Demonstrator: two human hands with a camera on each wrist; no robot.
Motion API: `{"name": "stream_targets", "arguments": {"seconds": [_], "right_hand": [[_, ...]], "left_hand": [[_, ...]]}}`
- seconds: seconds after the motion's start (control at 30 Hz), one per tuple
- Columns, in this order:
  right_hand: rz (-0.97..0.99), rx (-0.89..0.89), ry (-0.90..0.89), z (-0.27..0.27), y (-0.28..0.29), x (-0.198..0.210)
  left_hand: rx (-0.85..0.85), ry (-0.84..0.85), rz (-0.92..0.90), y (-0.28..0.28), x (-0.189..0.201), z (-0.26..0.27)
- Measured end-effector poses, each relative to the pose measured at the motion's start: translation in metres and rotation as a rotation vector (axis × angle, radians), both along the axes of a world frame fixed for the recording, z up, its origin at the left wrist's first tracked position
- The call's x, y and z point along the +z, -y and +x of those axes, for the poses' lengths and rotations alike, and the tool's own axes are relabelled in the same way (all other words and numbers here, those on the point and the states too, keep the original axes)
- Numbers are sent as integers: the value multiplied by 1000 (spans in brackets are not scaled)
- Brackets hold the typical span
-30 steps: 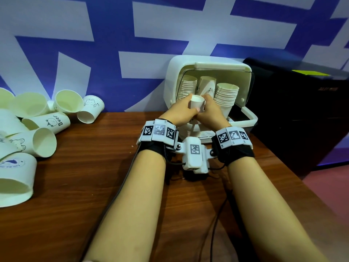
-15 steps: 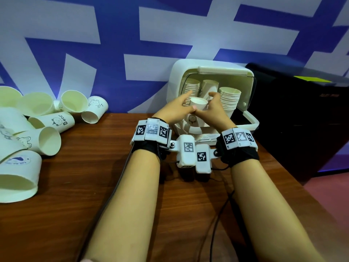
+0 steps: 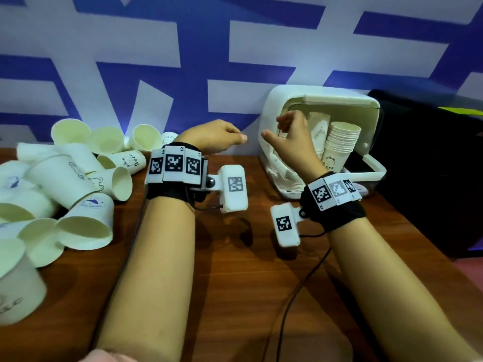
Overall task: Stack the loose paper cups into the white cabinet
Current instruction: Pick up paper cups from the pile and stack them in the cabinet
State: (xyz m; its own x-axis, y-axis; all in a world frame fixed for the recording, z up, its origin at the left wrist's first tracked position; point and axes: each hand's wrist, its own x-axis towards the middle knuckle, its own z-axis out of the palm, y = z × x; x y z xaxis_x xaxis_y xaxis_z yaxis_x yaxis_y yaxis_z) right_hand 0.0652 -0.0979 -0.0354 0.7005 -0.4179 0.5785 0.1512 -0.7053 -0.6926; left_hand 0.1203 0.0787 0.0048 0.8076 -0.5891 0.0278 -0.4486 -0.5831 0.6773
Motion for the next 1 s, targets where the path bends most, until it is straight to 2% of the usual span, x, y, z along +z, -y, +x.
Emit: {"name": "stream_targets", "arguments": {"seconds": [0.2, 0.47, 0.63, 0.7, 0.77, 0.87, 1.0], "right_hand": [[6, 165, -142, 19, -50, -14], [70, 309, -369, 88, -109, -22], [-33, 420, -613, 131, -124, -34], [-67, 452, -705, 146, -130, -42], [-57, 464, -765, 164, -133, -53], [20, 474, -798, 189, -131, -70], [124, 503, -749, 188, -135, -74]], "left_hand": [[289, 1, -8, -64, -19, 29], [558, -185, -475, -80, -71, 82], [624, -295, -625, -70, -98, 88], [655, -310, -699, -69, -116, 97], [679, -318, -751, -70, -119, 99], [683, -329, -823, -72, -118, 106], [677, -377, -886, -76, -122, 111]]}}
